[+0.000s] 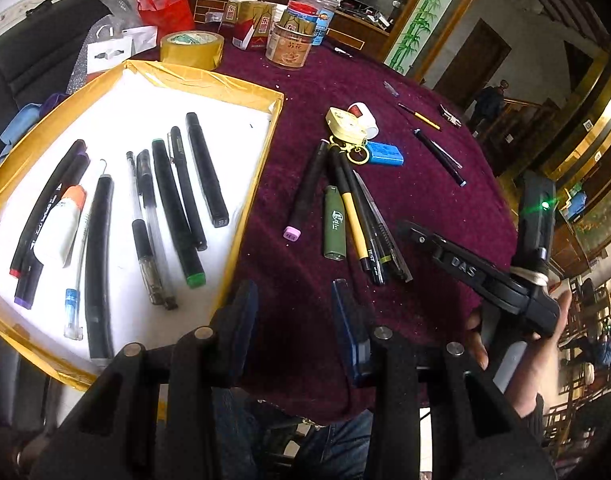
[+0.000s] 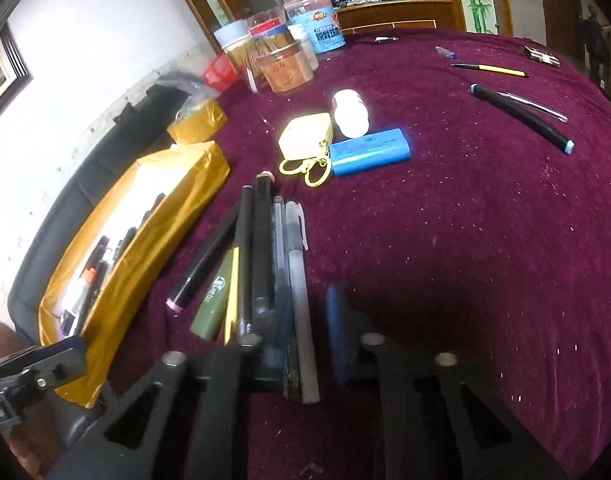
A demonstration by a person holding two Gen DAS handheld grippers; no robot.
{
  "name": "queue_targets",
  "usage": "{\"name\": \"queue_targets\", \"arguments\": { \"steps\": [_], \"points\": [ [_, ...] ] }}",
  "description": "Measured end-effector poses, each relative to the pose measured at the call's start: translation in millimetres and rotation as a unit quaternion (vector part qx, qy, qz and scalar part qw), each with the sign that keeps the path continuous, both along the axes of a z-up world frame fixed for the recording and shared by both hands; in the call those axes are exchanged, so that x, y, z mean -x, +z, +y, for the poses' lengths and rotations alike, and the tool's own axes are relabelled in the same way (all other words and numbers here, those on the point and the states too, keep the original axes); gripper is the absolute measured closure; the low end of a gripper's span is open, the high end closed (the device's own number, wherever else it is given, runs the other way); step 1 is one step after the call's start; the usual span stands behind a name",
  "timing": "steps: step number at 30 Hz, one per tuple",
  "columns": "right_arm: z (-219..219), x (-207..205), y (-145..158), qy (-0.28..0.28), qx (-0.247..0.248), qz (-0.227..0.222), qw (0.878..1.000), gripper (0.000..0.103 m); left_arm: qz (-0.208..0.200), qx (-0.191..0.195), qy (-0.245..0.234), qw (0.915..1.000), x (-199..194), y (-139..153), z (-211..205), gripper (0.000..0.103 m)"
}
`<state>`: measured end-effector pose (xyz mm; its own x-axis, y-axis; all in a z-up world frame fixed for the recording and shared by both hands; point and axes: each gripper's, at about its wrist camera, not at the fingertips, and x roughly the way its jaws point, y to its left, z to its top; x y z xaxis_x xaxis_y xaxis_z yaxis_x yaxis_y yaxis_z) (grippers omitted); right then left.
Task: Organize rigid objects
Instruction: 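Move both open tools back over the pile of pens, then grasp a white translucent pen with the right tool while the left tool grasps a clear pen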
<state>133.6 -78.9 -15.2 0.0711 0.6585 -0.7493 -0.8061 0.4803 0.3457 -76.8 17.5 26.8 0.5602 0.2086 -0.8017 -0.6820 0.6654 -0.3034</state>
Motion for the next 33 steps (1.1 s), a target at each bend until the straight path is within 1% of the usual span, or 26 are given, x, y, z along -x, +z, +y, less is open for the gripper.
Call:
{"name": "queue_targets", "arguments": {
  "steps": [3,5,10,17,20,23,25,27,30,33],
  "points": [
    [3.6,-1.6,-5.3,0.0,0.018,-0.006,1.0,0.093,0.004,0.001,0.001,1.0,-0.8,-1.6,0.9,0.068],
    [2.1,0.2,-4.7,0.014,0.015,-0.005,1.0,0.093,0.002,0.001,-0.001,1.0,-1.1,-0.3,0.5,0.068],
    [3.4,5.3,-3.3,0.049,0.028,-0.017,0.998,0.093,0.003,-0.003,-0.014,0.9999,-6.8,1.3,-4.0,0.068],
    [13.8,2.0,-7.7,0.062,0.036,-0.004,0.997,0.092,0.002,-0.008,-0.023,0.9997,-9.8,3.0,-9.9,0.068],
    [23.9,5.7,-6.6,0.071,0.052,-0.026,0.996,0.092,0.004,-0.006,-0.023,0.9997,-10.1,2.0,-10.8,0.068],
    [31.2,6.8,-6.1,0.077,0.064,-0.04,0.994,0.093,0.004,-0.006,-0.026,0.9996,-11.3,2.2,-13.4,0.068],
    [29.9,7.9,-6.1,0.073,0.068,-0.045,0.994,0.096,0.007,-0.006,-0.031,0.9995,-13.7,1.7,-16.3,0.068],
    [22.1,9.4,-5.5,0.063,0.064,-0.047,0.995,0.096,0.008,-0.007,-0.035,0.9993,-15.4,1.3,-18.4,0.068],
    [-6.0,10.1,-5.7,0.029,0.053,-0.045,0.997,0.096,0.007,-0.002,-0.038,0.9992,-17.5,0.3,-18.9,0.068],
    [-41.7,5.1,-4.9,-0.018,0.048,-0.051,0.997,0.096,0.013,0.009,-0.045,0.9989,-24.5,-4.4,-18.8,0.068]
  ]
}}
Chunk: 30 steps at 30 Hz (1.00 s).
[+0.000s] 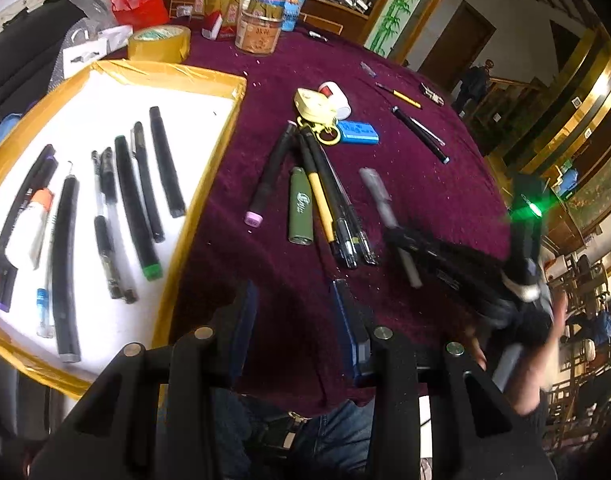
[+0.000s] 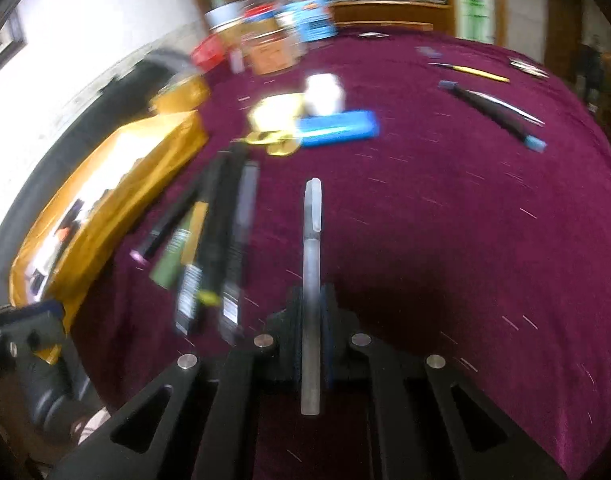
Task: Organize rigid objects
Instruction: 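Grasp a white translucent pen with the right tool while the left tool grasps a clear pen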
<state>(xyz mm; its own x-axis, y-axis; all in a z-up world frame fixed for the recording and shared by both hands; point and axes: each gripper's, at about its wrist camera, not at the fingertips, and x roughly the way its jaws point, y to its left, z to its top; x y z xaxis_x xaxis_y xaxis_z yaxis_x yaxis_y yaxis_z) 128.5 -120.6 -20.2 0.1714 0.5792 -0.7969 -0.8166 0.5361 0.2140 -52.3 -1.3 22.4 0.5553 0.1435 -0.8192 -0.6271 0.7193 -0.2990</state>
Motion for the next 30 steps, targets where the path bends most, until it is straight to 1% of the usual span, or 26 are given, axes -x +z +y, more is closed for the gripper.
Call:
{"name": "queue_targets", "arguments": {
  "steps": [3,4,6,8,12,15,16,19,22,25,28,30],
  "points": [
    [-35.0,-16.5,-2.2,-0.046,-0.014,0.015,0.999,0.096,0.009,0.006,-0.015,0.9998,-12.6,-5.1,-4.4,0.068],
    [-45.4,-23.8,-2.1,-0.064,-0.016,0.01,0.998,0.096,0.012,0.009,-0.021,0.9997,-18.9,-6.2,-6.0,0.068],
    [-57.1,-35.0,-2.3,-0.09,-0.019,0.004,0.996,0.096,0.016,0.011,-0.034,0.9992,-32.1,-6.7,-8.9,0.068],
    [-64.9,-45.6,-4.0,-0.107,-0.037,0.015,0.993,0.096,0.018,0.013,-0.045,0.9988,-47.0,-5.4,-10.7,0.068],
    [-66.5,-48.7,-3.7,-0.114,-0.05,0.025,0.992,0.096,0.017,0.028,-0.06,0.9976,-81.1,-3.2,-6.0,0.068],
    [-66.8,-49.6,-4.5,-0.112,-0.056,0.032,0.992,0.096,0.031,0.045,-0.062,0.9965,-107.4,-10.1,3.4,0.068],
    [-66.8,-49.1,-4.7,-0.112,-0.056,0.031,0.992,0.096,0.044,0.058,-0.059,0.9956,-117.9,-15.3,8.9,0.068],
    [-67.2,-48.9,-5.6,-0.104,-0.055,0.029,0.993,0.096,0.05,0.09,-0.05,0.9934,-132.9,-23.4,19.8,0.068],
    [-65.7,-48.2,-5.7,-0.098,-0.056,0.029,0.993,0.096,0.055,0.105,-0.043,0.992,-143.1,-29.3,26.3,0.068],
    [-64.9,-48.1,-5.9,-0.096,-0.057,0.029,0.993,0.096,0.063,0.122,-0.044,0.9895,-145.4,-35.1,28.6,0.068],
    [-64.2,-46.8,-5.7,-0.096,-0.057,0.029,0.993,0.096,0.078,0.114,-0.038,0.9896,-146.5,-35.0,28.9,0.07],
    [-63.8,-46.3,-5.6,-0.094,-0.057,0.028,0.994,0.096,0.103,0.1,-0.034,0.9891,-152.7,-37.5,26.1,0.072]
  ]
}}
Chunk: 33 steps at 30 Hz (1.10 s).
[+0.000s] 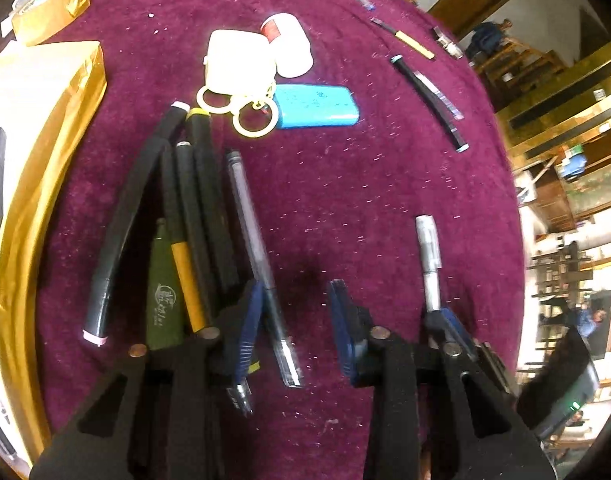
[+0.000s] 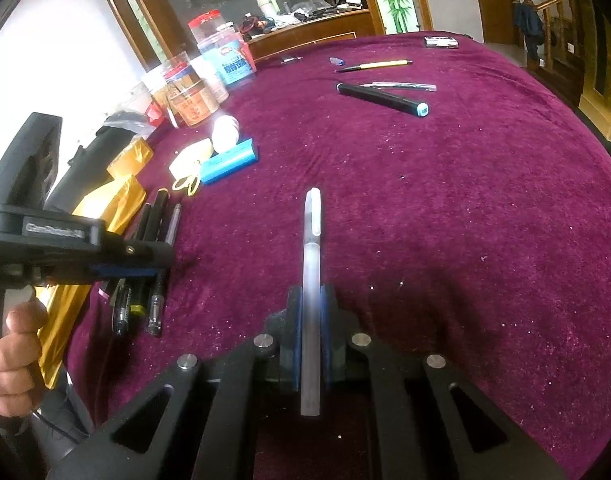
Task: Organize rigid objects
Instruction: 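Grasp a white translucent pen with the right tool while the left tool grasps a clear pen, then carry both pens to the white tray and open both tools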
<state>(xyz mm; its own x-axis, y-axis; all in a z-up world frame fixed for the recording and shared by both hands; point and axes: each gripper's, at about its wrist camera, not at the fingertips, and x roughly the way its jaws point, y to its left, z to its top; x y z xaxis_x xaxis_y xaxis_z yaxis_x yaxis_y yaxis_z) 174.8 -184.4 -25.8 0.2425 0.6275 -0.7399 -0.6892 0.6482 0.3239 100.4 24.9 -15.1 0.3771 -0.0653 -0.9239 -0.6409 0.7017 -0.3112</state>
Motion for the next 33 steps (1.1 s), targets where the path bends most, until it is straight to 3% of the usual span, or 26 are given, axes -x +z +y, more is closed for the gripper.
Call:
{"name": "queue_targets", "arguments": {
  "steps": [3,5,7,10,13,18,21,23,28,33],
  "points": [
    [0.1,0.0,0.1,0.0,0.0,0.0,1.0,0.096,0.032,-0.049,-0.003,0.9983,-10.1,-1.2,-7.6,0.08],
    [0.0,-0.1,0.1,0.0,0.0,0.001,1.0,0.096,0.048,-0.088,-0.001,0.9949,-11.4,-0.8,-15.8,0.091],
    [0.2,0.0,0.0,0.0,0.0,0.001,1.0,0.095,0.043,-0.104,-0.005,0.9936,-4.6,-0.7,-23.0,0.095],
    [0.1,0.3,0.0,0.0,0.0,0.001,1.0,0.096,0.021,-0.083,-0.033,0.9958,12.9,-0.3,-32.8,0.095],
    [0.5,0.6,0.0,0.001,0.002,0.0,1.0,0.095,-0.007,-0.092,-0.054,0.9943,25.0,-1.1,-37.6,0.095],
    [0.0,1.1,0.1,0.001,0.002,-0.001,1.0,0.095,-0.071,-0.006,-0.029,0.9971,36.6,-7.3,-12.0,0.094],
    [0.1,3.2,0.7,0.005,0.002,-0.004,1.0,0.096,-0.073,0.001,-0.019,0.9972,41.1,-5.5,-15.6,0.096],
    [0.1,4.9,2.7,0.008,-0.002,-0.011,1.0,0.096,-0.09,0.027,-0.021,0.9954,46.4,-4.3,-20.2,0.096],
    [0.3,7.1,3.9,0.01,-0.002,-0.016,1.0,0.096,-0.14,0.022,-0.023,0.9897,76.3,26.1,-37.5,0.096],
    [-1.5,7.5,6.3,0.0,-0.005,-0.023,1.0,0.096,-0.179,0.017,0.001,0.9837,130.6,59.2,-22.6,0.096]
  ]
}}
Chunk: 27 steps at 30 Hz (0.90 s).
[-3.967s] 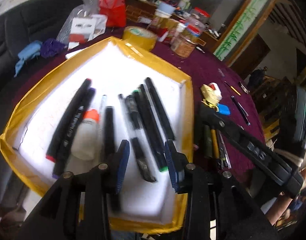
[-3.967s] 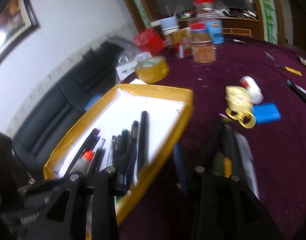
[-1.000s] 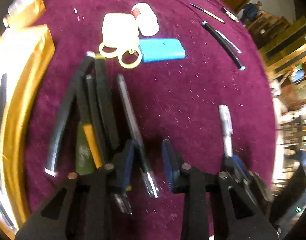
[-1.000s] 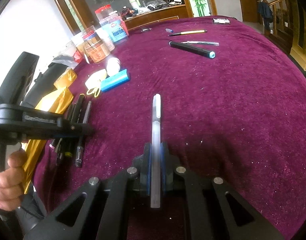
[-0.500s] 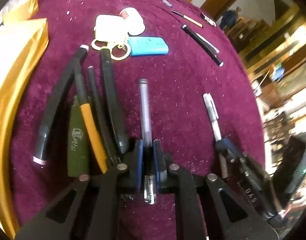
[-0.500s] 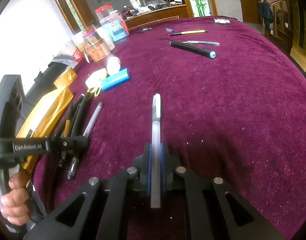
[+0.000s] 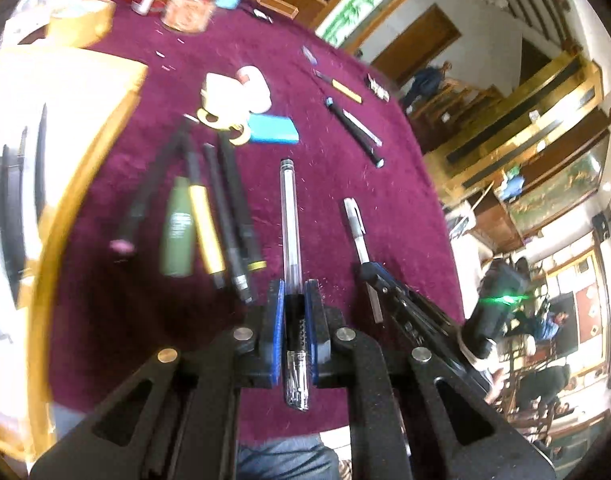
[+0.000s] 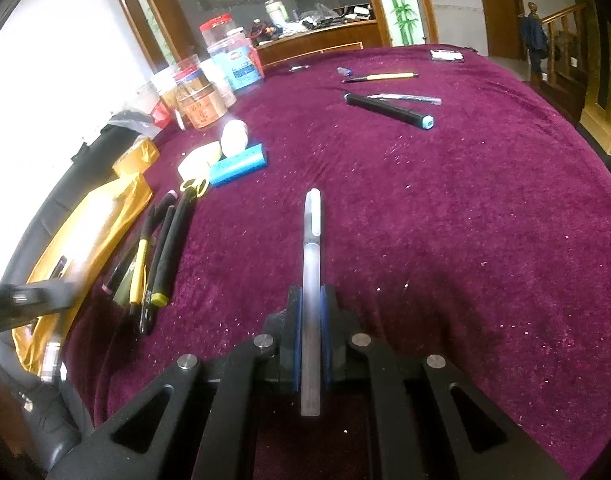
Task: Organize rigid objects
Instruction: 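Carry both pens to the white tray and open both tools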
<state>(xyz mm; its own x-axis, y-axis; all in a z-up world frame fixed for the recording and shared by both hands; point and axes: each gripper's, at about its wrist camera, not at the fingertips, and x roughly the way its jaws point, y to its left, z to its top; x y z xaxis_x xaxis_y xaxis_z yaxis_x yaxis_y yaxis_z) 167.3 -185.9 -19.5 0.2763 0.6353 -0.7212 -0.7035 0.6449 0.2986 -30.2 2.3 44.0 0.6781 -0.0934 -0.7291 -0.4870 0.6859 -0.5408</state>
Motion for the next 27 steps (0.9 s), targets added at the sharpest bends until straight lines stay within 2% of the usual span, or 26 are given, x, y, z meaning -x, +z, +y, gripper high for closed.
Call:
{"name": "queue_targets", "arguments": {
  "steps": [1,3,5,7,9,13,16,21,27],
  "points": [
    [-0.1,0.6,0.6,-0.004,-0.004,0.003,1.0,0.096,-0.007,0.002,0.007,0.9999,13.0,6.4,5.0,0.096],
    [2.2,9.0,7.2,0.009,-0.041,0.036,0.998,0.096,-0.021,-0.003,0.03,0.9993,36.1,18.2,15.9,0.096],
    [11.5,26.1,22.9,0.032,-0.064,0.034,0.997,0.095,-0.032,-0.016,0.069,0.997,65.8,29.7,31.9,0.096],
    [31.4,50.3,43.5,0.07,-0.08,0.026,0.994,0.095,-0.026,-0.033,0.11,0.993,85.3,34.2,45.0,0.096],
    [53.4,71.1,58.1,0.107,-0.085,0.024,0.99,0.095,-0.015,-0.046,0.155,0.9867,105.8,32.8,62.4,0.096],
    [109.2,114.8,74.3,0.18,-0.077,0.017,0.981,0.095,0.008,-0.022,0.203,0.9788,129.0,13.5,97.0,0.096],
    [144.8,135.7,73.6,0.21,-0.063,0.012,0.976,0.095,0.011,-0.024,0.216,0.9759,134.7,10.0,112.3,0.096],
    [196.0,137.3,64.8,0.219,-0.038,0.015,0.975,0.095,0.01,-0.041,0.226,0.9733,126.1,16.4,146.3,0.096],
    [256.2,123.2,49.4,0.213,-0.002,0.016,0.977,0.095,0.028,0.005,0.237,0.971,101.2,-5.7,207.8,0.096]
  ]
}}
